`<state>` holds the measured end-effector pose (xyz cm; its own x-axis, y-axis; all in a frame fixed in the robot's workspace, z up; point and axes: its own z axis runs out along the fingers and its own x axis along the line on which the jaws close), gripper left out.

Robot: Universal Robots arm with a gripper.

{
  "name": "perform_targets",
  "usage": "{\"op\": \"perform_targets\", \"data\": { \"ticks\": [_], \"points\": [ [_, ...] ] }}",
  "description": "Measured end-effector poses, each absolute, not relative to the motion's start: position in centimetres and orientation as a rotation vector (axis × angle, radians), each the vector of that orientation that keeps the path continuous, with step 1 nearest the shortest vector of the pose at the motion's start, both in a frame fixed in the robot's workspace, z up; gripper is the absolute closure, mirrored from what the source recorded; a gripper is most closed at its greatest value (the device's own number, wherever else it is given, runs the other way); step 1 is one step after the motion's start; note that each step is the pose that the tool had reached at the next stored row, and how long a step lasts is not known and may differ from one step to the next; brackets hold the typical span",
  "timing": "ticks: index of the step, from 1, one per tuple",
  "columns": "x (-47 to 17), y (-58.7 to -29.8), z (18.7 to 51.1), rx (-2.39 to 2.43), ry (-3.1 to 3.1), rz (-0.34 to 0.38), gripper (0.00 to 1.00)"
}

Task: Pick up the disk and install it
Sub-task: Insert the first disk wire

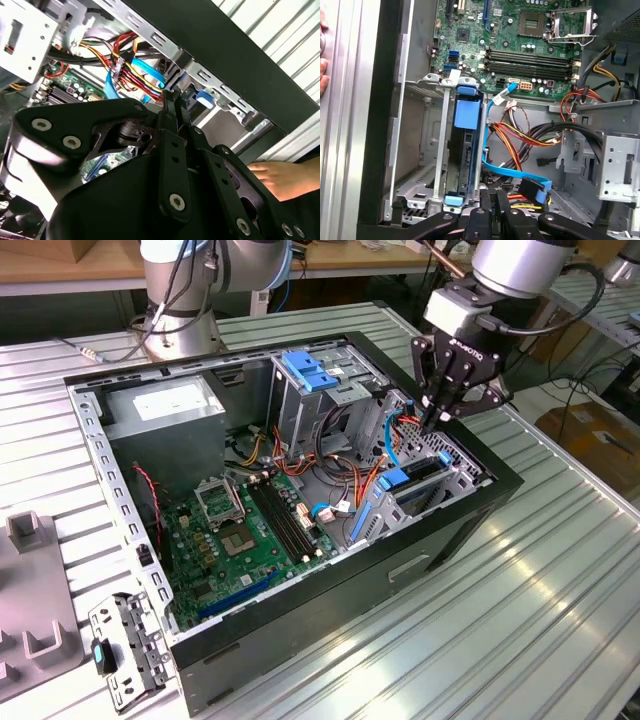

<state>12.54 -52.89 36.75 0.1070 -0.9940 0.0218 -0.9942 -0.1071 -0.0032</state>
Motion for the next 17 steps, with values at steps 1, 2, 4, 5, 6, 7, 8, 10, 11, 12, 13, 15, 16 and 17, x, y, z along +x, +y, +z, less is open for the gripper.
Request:
{"op": "perform_targets", "data": {
  "ticks": [1,2,4,5,6,7,8,10,11,12,13,15,16,17],
  "points": [
    [12.5,-53.0,36.6,2.329,-2.092,0.03,0.84],
    [11.8,-53.1,35.7,2.306,-2.131,0.048,0.84],
    [11.1,-54.0,35.6,2.284,-2.159,0.051,0.84],
    [11.0,-54.1,35.2,2.222,-2.222,0.053,0.84],
    [11.0,-54.7,35.2,2.222,-2.223,0.053,0.84],
    [11.0,-54.8,35.2,2.224,-2.221,0.053,0.84],
    [10.9,-54.8,35.2,2.231,-2.214,0.053,0.84],
    [10.9,-54.9,35.2,2.252,-2.193,0.053,0.84],
    [10.9,-54.9,35.2,2.255,-2.19,0.053,0.84],
    [10.9,-54.9,35.2,2.255,-2.19,0.053,0.84],
    [10.9,-54.9,35.2,2.255,-2.19,0.053,0.84],
    [10.9,-54.9,35.1,2.255,-2.19,0.053,0.84],
    [10.9,-55.0,35.1,2.255,-2.19,0.053,0.84],
    [10.9,-55.0,35.0,2.255,-2.19,0.053,0.84]
  ]
}}
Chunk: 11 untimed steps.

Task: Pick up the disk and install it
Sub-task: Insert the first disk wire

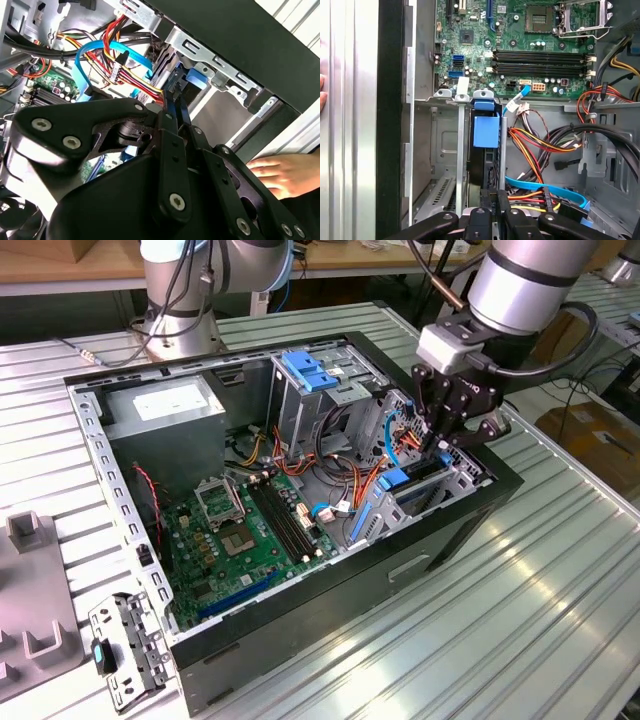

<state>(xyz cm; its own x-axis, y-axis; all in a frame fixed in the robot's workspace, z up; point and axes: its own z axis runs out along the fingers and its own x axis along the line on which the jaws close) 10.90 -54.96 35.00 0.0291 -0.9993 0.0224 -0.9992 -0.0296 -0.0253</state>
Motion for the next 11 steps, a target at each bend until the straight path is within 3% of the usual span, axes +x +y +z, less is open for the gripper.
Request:
{"op": "perform_targets", "data": {
  "ticks": [11],
  "points": [
    [10.9,-55.0,34.56,-2.251,2.187,-0.053,0.84]
  ]
}}
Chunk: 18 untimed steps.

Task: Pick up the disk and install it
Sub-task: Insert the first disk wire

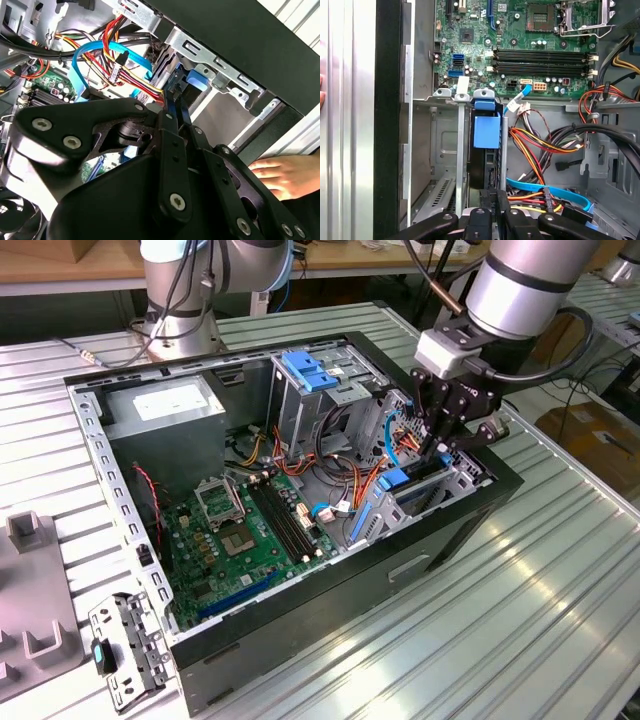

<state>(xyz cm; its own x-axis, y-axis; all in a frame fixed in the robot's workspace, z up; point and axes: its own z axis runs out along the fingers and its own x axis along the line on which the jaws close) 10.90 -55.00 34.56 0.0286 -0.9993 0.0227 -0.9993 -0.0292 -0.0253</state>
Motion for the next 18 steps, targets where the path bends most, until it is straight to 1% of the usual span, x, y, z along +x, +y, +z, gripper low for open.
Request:
{"op": "perform_targets", "data": {
  "ticks": [13,15,16,18],
  "points": [
    [10.88,-55.01,34.13,-2.251,2.187,-0.053,0.84],
    [10.88,-55.01,34.12,-2.251,2.187,-0.053,0.82],
    [10.88,-55.01,34.26,-2.251,2.187,-0.053,0.76],
    [10.88,-55.01,34.84,-2.251,2.187,-0.053,0.76]
  ]
}}
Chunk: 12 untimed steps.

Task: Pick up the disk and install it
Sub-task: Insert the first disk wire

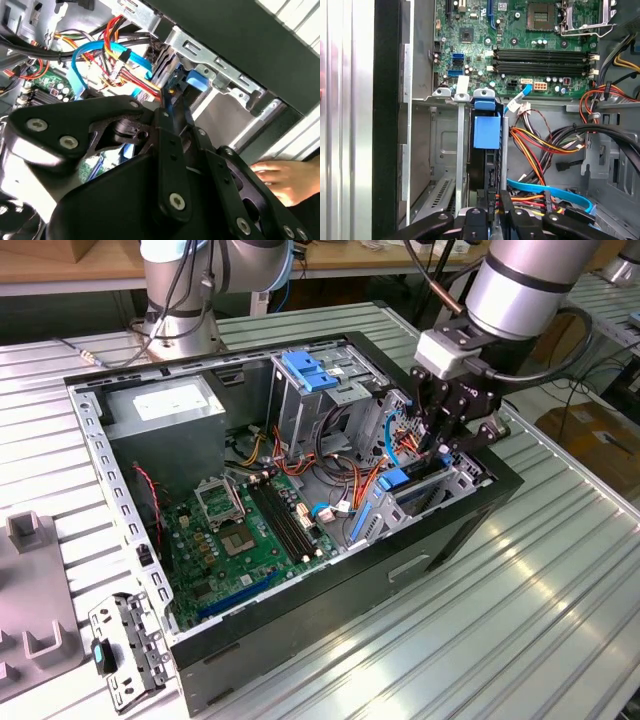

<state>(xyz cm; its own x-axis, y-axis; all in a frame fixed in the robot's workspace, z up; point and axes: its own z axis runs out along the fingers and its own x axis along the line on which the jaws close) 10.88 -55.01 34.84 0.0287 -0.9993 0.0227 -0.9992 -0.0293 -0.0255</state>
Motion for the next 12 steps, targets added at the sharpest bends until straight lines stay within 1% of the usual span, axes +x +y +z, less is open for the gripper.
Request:
{"op": "perform_targets", "data": {
  "ticks": [5,7,9,12],
  "points": [
    [10.88,-55.01,35.37,-2.251,2.186,-0.054,0.76],
    [10.88,-55.01,35.4,-2.251,2.187,-0.054,0.78],
    [10.88,-55.01,35.41,-2.251,2.186,-0.054,0.89],
    [10.88,-55.01,35.44,-2.251,2.186,-0.054,0.89]
  ]
}}
